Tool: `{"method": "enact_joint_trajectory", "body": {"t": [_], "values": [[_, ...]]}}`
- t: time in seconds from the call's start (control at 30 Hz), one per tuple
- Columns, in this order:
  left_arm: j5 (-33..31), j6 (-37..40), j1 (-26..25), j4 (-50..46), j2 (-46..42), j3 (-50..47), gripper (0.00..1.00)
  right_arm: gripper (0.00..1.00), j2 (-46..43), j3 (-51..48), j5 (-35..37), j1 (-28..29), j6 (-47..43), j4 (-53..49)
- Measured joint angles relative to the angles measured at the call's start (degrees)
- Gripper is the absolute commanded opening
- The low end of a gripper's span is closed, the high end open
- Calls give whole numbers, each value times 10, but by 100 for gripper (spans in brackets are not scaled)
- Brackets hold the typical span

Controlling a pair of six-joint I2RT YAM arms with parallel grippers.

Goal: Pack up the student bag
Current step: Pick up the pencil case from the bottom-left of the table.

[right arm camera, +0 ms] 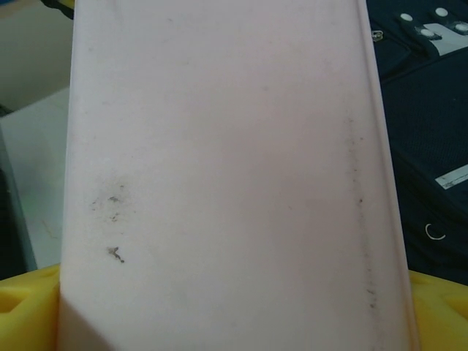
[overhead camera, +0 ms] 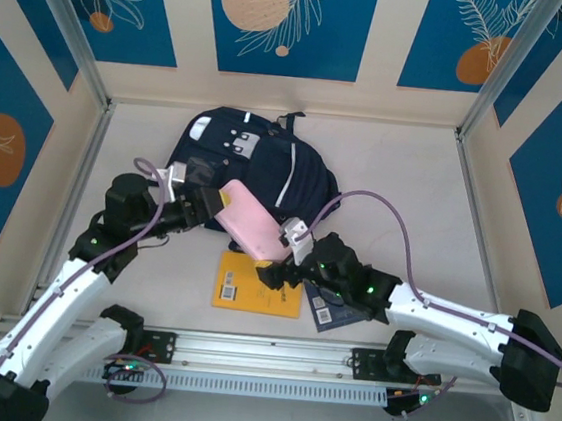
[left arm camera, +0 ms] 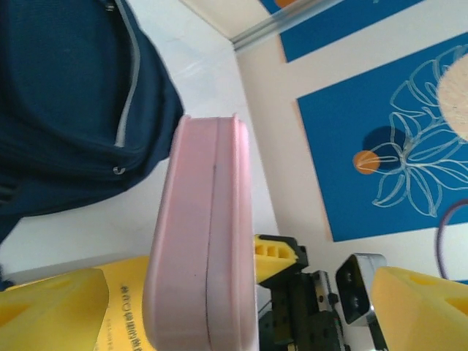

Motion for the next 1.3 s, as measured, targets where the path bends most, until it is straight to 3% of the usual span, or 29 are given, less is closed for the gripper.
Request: {"method": "enact_joint_trajectory", "body": {"t": [0.4,0.57,0.67,0.9,1.1,1.3], "values": [[14,-7,-57,50,24,-10,53,77,-16,-10,-57,-4,25,17],[-7,2,-78,47,34,-10,33,77,-16,-10,-55,-4,30,22],[-18,0,-83,44,41,-10,30,78,-16,-11,-46,-4,26,14],[-26,-2,-88,45,41,-10,27,99,-18,-12,-42,-3,24,11],[-26,-2,-92,45,33,-10,27,99,-59,-30,-79,-18,29,19],[-45,-2,-91,45,15,-20,27,99,-108,-60,-144,-72,71,30]]}}
